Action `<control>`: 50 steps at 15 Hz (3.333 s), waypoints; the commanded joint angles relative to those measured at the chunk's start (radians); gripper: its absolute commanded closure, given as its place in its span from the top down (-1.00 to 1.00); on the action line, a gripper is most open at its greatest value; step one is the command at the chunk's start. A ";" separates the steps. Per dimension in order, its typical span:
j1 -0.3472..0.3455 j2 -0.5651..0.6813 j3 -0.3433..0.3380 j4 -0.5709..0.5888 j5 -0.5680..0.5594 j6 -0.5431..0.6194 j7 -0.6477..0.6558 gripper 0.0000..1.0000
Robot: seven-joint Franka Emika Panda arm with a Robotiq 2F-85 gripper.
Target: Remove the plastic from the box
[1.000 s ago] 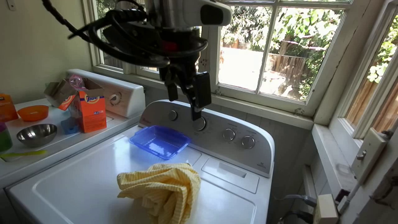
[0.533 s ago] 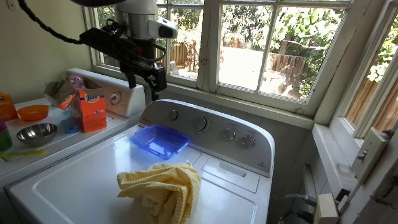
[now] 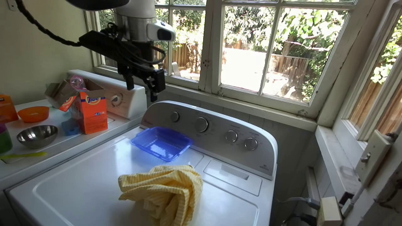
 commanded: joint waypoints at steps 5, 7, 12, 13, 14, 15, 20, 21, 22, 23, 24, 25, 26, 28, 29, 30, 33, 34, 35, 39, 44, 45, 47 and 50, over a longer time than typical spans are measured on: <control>0.114 0.147 0.075 0.070 0.040 0.076 -0.202 1.00; 0.146 0.227 0.126 0.124 0.018 0.098 -0.226 1.00; 0.170 0.391 0.254 0.291 -0.065 0.119 -0.299 1.00; 0.171 0.419 0.279 0.326 -0.113 0.111 -0.289 1.00; 0.170 0.442 0.296 0.355 -0.144 0.109 -0.307 1.00; 0.168 0.455 0.311 0.374 -0.179 0.126 -0.320 1.00; 0.145 0.416 0.323 0.333 -0.134 0.116 -0.278 1.00; 0.142 0.415 0.322 0.333 -0.134 0.116 -0.278 1.00; 0.142 0.415 0.325 0.329 -0.111 0.117 -0.287 1.00; 0.149 0.445 0.334 0.350 -0.116 0.130 -0.310 1.00; 0.152 0.457 0.340 0.360 -0.122 0.143 -0.314 1.00; 0.159 0.493 0.355 0.391 -0.115 0.155 -0.350 1.00; 0.165 0.525 0.368 0.423 -0.133 0.157 -0.377 1.00; 0.175 0.594 0.404 0.493 -0.136 0.175 -0.436 1.00; 0.185 0.639 0.418 0.538 -0.170 0.193 -0.444 1.00; 0.189 0.670 0.433 0.574 -0.182 0.205 -0.469 1.00; 0.197 0.777 0.491 0.692 -0.180 0.236 -0.563 1.00; 0.198 0.806 0.509 0.727 -0.174 0.227 -0.596 1.00; 0.198 0.831 0.532 0.759 -0.163 0.218 -0.629 1.00; 0.192 0.906 0.605 0.861 -0.109 0.180 -0.714 1.00; 0.195 0.950 0.632 0.918 -0.073 0.126 -0.767 1.00; 0.186 0.960 0.651 0.924 -0.049 0.098 -0.795 1.00; 0.177 0.975 0.671 0.940 -0.013 0.037 -0.840 1.00; 0.170 0.990 0.686 0.973 0.044 -0.078 -0.876 1.00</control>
